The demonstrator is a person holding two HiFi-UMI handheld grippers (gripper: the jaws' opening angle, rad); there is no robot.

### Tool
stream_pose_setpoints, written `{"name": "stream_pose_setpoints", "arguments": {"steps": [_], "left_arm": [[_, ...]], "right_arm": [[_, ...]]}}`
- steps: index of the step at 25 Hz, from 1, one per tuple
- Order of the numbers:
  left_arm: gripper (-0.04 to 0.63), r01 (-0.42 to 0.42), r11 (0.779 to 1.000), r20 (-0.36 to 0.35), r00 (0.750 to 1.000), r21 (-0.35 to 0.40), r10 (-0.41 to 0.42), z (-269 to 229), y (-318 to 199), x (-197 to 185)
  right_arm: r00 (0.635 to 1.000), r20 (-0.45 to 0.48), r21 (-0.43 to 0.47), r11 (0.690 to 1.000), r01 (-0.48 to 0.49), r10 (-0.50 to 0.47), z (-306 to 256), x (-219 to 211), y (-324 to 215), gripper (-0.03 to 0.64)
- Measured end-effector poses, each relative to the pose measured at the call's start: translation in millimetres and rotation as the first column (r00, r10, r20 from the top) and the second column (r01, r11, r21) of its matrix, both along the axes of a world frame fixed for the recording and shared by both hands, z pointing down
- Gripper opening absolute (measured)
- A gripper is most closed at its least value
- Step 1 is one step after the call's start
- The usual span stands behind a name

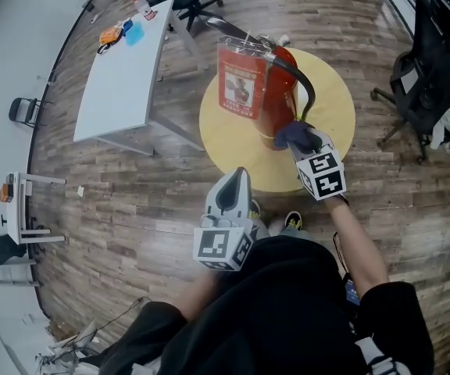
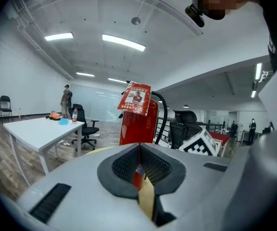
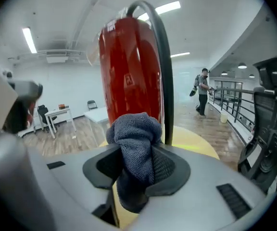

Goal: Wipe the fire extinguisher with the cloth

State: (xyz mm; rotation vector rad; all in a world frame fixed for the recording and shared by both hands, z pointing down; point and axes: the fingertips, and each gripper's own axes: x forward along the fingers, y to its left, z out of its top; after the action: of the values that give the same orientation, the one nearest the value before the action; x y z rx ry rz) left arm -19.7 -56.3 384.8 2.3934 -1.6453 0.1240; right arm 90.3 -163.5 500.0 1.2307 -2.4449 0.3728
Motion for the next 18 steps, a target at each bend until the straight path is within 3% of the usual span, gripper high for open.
{"name": "stream_pose_setpoints", "arguments": {"steps": [4,8,12,18], "left_arm": [[0.023,-0.013,1.0,-0.012,1.0,0.008,0.013,2.1,-5.2,6.5],[0.023,-0.029,0.999,-0.026,0.999,0.014,0.029,2.2,-11.1,15.6],[0.024,-0.043,0.999,-0.032,0.999,0.018,0.044,-0.4,-12.8,21.9],[0.023,-0.032,0.999,-0.019,0.999,0.004,0.032,3.8,-6.2,18.3]], "right_arm": [[0.993,0.105,0.135,0.99,0.037,-0.051,-103.5,-13.9,2.7,0.148],[0.978,0.192,0.179,0.982,0.05,-0.085,-170.3,-24.0,6.5,0.148],[0.982,0.17,0.156,0.986,0.054,-0.08,-155.3,-20.7,5.6,0.149],[0.989,0.12,0.126,0.99,0.066,-0.081,-76.1,-19.6,5.0,0.149]]}}
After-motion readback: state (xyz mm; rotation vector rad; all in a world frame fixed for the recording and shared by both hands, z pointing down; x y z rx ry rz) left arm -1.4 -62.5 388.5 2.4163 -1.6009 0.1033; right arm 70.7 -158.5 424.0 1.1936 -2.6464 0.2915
